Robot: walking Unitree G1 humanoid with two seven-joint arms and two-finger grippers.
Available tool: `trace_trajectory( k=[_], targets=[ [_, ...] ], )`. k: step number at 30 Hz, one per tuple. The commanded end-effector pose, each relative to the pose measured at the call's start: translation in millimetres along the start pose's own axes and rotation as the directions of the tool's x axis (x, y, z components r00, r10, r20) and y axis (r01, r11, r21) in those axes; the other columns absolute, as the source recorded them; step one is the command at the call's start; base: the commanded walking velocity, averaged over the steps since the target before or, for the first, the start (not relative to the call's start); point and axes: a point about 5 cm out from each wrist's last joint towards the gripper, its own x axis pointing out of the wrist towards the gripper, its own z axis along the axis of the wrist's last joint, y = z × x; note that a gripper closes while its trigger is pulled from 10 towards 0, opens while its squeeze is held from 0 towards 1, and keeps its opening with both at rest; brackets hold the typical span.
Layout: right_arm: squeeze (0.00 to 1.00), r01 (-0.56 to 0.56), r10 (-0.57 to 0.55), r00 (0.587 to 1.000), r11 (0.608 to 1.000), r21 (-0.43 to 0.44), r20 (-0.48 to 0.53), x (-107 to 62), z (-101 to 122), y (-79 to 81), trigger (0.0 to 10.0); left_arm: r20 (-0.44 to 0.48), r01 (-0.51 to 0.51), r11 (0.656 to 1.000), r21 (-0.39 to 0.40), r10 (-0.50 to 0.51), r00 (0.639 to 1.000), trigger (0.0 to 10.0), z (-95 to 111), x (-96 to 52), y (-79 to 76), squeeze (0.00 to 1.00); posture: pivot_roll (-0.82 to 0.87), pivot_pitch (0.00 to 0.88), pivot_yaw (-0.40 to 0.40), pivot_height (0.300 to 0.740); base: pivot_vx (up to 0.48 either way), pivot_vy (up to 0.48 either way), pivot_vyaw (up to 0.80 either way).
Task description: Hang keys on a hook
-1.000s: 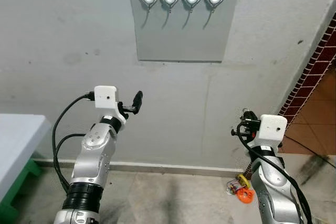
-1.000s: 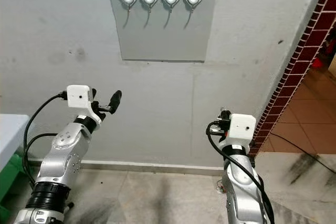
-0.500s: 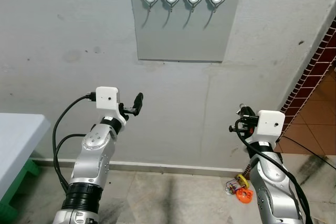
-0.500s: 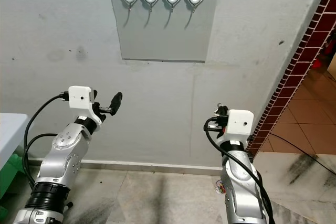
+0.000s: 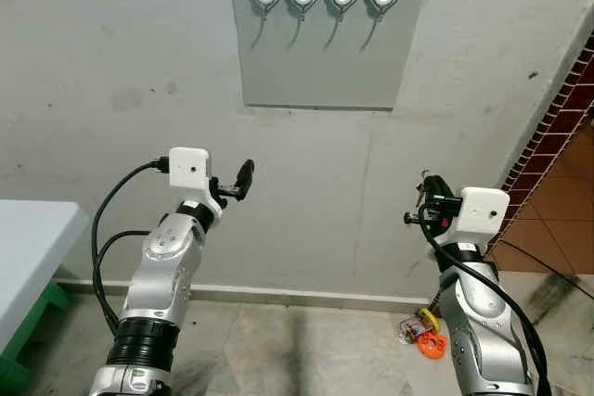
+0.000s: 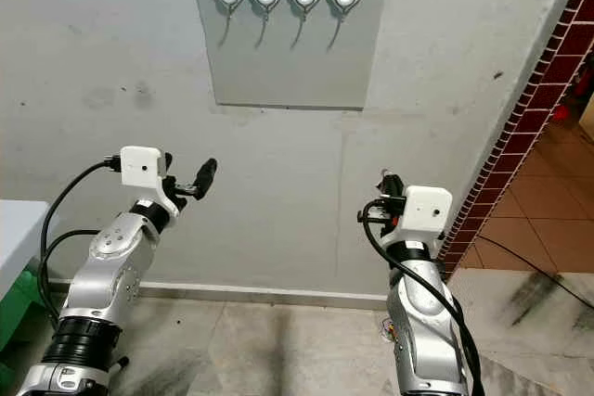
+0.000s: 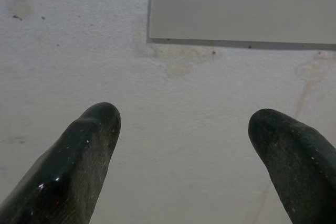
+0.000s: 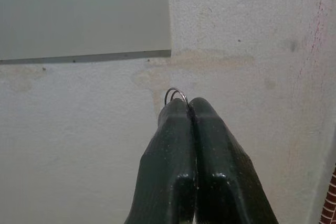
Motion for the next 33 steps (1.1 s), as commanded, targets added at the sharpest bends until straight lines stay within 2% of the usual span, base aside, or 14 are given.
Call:
trace_trajectory(
  k=[1, 4, 14, 33],
  targets=[
    [0.0, -0.015, 0.015, 0.998, 1.0, 0.009, 0.055, 4.4, 11.3, 3.8, 10.0, -0.014, 0.0, 1.0, 0.019, 0.001, 1.0, 10.0, -0.1, -0.9, 3.1, 0.0, -0.12, 0.0, 0.021, 0.74, 0.0, 0.0, 0.0],
    [0.0, -0.017, 0.017, 0.998, 1.0, 0.012, 0.059, 4.7, 11.6, 4.1, 10.0, -0.014, 0.008, 1.0, 0.023, -0.008, 1.0, 10.0, 0.0, -1.1, 3.0, 0.0, -0.12, 0.0, 0.022, 0.74, 0.0, 0.0, 0.0],
    [0.0, -0.022, 0.021, 0.998, 1.0, 0.021, 0.063, 4.7, 10.6, 6.6, 10.0, -0.001, 0.026, 0.999, 0.032, -0.026, 1.0, 10.0, 1.8, -0.1, 1.3, 0.0, -0.11, 0.0, 0.025, 0.74, 0.306, 0.0, 0.0],
    [0.0, -0.036, 0.035, 0.996, 0.999, 0.02, 0.085, 18.6, 13.2, 7.9, 10.0, 0.038, 0.002, 1.0, 0.03, -0.004, 0.999, 10.0, 10.9, 7.5, 7.0, 0.0, -0.09, 0.0, 0.014, 0.74, 0.339, 0.0, 0.0]
  ],
)
